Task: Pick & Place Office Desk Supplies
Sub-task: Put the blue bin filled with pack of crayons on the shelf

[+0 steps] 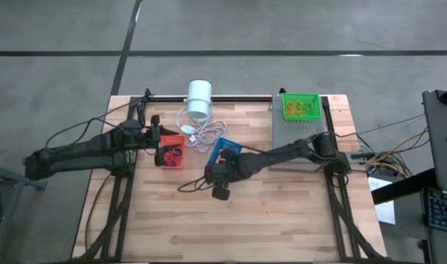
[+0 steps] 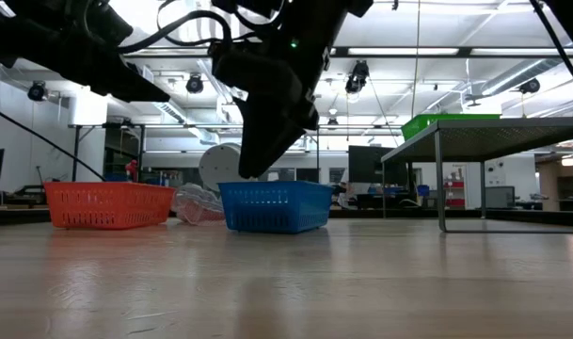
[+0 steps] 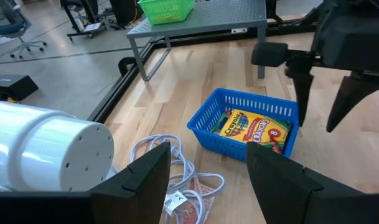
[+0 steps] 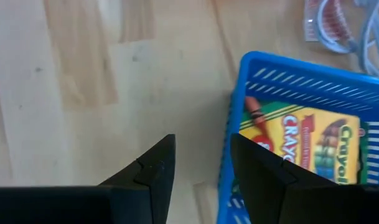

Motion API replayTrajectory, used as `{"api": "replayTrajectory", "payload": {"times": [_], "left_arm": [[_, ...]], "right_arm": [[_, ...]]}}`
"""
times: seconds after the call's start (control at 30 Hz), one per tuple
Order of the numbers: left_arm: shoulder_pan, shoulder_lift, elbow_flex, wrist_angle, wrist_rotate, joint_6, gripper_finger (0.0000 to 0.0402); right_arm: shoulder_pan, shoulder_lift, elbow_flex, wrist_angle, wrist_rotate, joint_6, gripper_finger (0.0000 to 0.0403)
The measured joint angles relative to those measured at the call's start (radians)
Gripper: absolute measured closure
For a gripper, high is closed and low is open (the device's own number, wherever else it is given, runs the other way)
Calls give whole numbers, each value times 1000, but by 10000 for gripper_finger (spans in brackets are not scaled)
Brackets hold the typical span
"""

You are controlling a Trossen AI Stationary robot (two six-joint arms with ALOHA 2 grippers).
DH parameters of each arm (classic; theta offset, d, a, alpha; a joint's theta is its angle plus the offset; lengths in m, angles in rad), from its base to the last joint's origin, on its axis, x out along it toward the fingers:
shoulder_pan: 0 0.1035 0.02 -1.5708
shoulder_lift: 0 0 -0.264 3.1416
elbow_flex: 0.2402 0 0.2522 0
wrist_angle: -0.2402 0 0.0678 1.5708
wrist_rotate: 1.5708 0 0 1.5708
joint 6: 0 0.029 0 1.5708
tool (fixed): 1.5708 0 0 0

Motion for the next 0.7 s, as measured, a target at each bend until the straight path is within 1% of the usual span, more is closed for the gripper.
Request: {"api": "replayTrajectory", "payload": {"times": [0.3,0.7], "left_arm": [[0,0,0,-9,0,0,190],[0,0,0,-22,0,0,190]], "right_arm": [[-3,1,-15,10,0,0,252],[-4,2,-83,60,-2,0,252]]}}
